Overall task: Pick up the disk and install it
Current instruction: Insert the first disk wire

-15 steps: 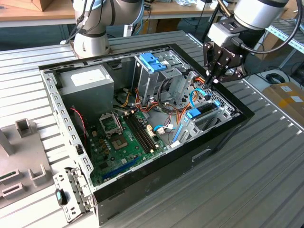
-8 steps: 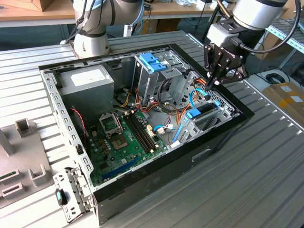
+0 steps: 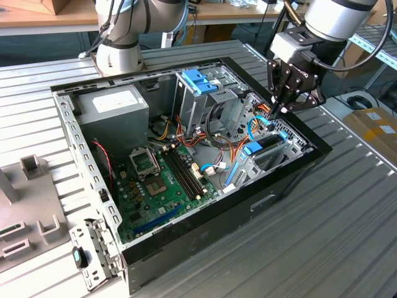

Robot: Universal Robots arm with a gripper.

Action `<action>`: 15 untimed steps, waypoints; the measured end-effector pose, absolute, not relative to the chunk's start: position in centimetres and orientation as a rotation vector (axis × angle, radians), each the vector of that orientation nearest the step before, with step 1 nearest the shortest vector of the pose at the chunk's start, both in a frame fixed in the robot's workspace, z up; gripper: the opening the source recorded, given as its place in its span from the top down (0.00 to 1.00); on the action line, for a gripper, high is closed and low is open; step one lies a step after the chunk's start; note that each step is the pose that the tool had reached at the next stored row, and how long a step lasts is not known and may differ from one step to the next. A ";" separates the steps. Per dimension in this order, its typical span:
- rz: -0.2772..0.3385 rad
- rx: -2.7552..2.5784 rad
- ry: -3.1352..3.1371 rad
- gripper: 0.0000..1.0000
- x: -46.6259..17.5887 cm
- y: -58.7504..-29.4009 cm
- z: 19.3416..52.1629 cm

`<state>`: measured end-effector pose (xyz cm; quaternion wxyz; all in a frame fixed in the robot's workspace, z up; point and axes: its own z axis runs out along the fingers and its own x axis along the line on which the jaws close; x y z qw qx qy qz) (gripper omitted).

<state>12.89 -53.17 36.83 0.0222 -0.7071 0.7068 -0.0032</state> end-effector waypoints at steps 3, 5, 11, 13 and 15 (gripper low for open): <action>-0.010 -2.188 2.192 0.84 12.9 -53.8 36.8; -0.011 -2.187 2.193 0.84 12.9 -54.2 36.8; -0.011 -2.185 2.196 0.84 12.8 -55.3 36.7; -0.011 -2.185 2.196 0.84 12.7 -55.6 36.7; -0.012 -2.185 2.197 0.84 12.6 -56.0 36.7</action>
